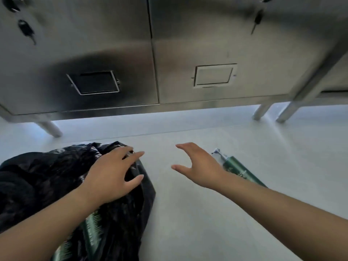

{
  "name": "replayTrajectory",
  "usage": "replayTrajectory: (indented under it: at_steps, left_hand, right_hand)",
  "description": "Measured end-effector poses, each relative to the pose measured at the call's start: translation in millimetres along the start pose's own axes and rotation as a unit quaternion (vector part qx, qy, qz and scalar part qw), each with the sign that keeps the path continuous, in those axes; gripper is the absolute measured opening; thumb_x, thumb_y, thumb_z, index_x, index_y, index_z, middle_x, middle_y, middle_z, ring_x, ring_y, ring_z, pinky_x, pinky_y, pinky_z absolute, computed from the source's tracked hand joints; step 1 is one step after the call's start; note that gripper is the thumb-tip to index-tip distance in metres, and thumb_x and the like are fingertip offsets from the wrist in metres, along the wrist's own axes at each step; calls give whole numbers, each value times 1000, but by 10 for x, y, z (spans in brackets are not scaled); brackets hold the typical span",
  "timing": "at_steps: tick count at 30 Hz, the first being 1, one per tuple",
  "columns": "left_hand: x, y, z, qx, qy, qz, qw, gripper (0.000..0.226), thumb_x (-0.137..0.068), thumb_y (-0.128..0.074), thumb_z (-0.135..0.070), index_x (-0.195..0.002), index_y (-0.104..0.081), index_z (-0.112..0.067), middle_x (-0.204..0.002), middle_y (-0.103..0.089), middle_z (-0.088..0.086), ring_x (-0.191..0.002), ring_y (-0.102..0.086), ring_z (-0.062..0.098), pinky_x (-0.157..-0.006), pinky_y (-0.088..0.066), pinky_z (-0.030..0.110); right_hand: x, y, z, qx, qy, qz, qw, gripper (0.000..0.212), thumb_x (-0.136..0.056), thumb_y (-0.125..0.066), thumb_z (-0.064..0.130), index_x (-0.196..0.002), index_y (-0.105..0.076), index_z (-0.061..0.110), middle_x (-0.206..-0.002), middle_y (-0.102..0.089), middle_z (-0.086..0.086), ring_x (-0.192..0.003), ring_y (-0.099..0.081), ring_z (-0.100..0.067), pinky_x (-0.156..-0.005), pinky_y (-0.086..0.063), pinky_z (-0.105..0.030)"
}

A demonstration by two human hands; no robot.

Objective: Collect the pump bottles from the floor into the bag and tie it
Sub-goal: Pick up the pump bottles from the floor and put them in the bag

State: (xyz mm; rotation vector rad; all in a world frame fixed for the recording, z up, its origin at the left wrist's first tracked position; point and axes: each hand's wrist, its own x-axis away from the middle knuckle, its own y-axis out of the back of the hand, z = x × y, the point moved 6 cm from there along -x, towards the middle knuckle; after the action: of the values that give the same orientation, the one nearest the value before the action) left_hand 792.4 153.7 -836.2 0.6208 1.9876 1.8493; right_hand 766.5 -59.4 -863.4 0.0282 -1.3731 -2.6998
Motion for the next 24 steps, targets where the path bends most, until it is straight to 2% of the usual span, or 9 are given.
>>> replayTrajectory:
  at_steps: [2, 4, 6, 8, 11, 14, 18, 22, 24]
  left_hand:
    - [-188, -213, -344, 5, -32, 16, 999, 66, -78, -46, -62, -137, -46, -33, -141, -49, 4, -126, -49, 22, -99, -43, 37]
    - [-349, -496, -680, 23, -48, 33, 998, 63, -81, -47, -60, -138, -44, -34, -145, -44, 2, -131, -44, 21, -103, -40, 37]
    - [-491, -843, -990, 55, -42, 57, 996, 61, -84, -48, -58, -140, -38, -35, -149, -38, 0, -136, -37, 20, -106, -37, 37]
    - [-604, -1209, -1254, 71, -25, 85, 994, 62, -85, -47, -57, -142, -33, -36, -151, -33, 0, -138, -32, 21, -108, -33, 37]
    - [-653, -1710, -1541, 79, 8, 121, 989, 64, -84, -48, -58, -143, -32, -36, -152, -32, 3, -140, -28, 22, -111, -26, 41]
    - [-567, -2087, -1682, 73, 41, 136, 987, 69, -82, -50, -62, -143, -31, -38, -156, -25, 2, -145, -18, 20, -112, -21, 48]
    - [-427, -2414, -1622, 70, 78, 171, 980, 76, -81, -44, -69, -146, -15, -44, -161, -4, -5, -147, -3, 18, -113, -17, 53]
    - [-374, -2480, -1589, 72, 87, 178, 978, 76, -81, -42, -70, -146, -10, -46, -161, 2, -7, -147, 2, 17, -113, -16, 53]
    - [-372, -2476, -1596, 74, 90, 182, 976, 76, -81, -42, -70, -146, -9, -46, -161, 4, -7, -147, 3, 17, -114, -14, 53]
  right_hand:
    - [187, 86, -441, 1, -39, -32, 999, 60, -85, -58, 48, -137, -39, 24, -141, -42, 7, -129, -38, -11, -100, -28, -21]
    - [366, 132, -833, -9, -74, -54, 996, 57, -85, -60, 43, -135, -42, 22, -140, -43, 5, -132, -36, -12, -102, -27, -23]
    - [499, 150, -1148, -21, -97, -69, 993, 55, -83, -65, 37, -132, -46, 18, -138, -46, 1, -131, -39, -16, -105, -30, -29]
    - [580, 149, -1387, -8, -105, -71, 992, 55, -81, -68, 33, -129, -49, 15, -132, -50, -3, -124, -45, -20, -102, -35, -34]
    - [650, 122, -1690, 45, -113, -53, 991, 59, -82, -65, 37, -134, -45, 17, -140, -42, -4, -128, -40, -22, -106, -30, -32]
    - [699, 85, -1990, 103, -142, -25, 984, 65, -84, -60, 43, -141, -34, 25, -148, -30, -3, -131, -33, -25, -105, -32, -39]
    - [734, -12, -2304, 133, -189, 21, 973, 73, -85, -58, 45, -146, -20, 29, -151, -21, -3, -131, -30, -26, -101, -36, -41]
    - [747, -63, -2427, 131, -207, 7, 969, 73, -83, -60, 42, -145, -23, 29, -140, -37, -2, -123, -38, -26, -94, -41, -43]
    - [741, -96, -2442, 85, -222, 3, 971, 73, -82, -62, 39, -144, -25, 28, -136, -42, -3, -119, -42, -26, -94, -41, -43]
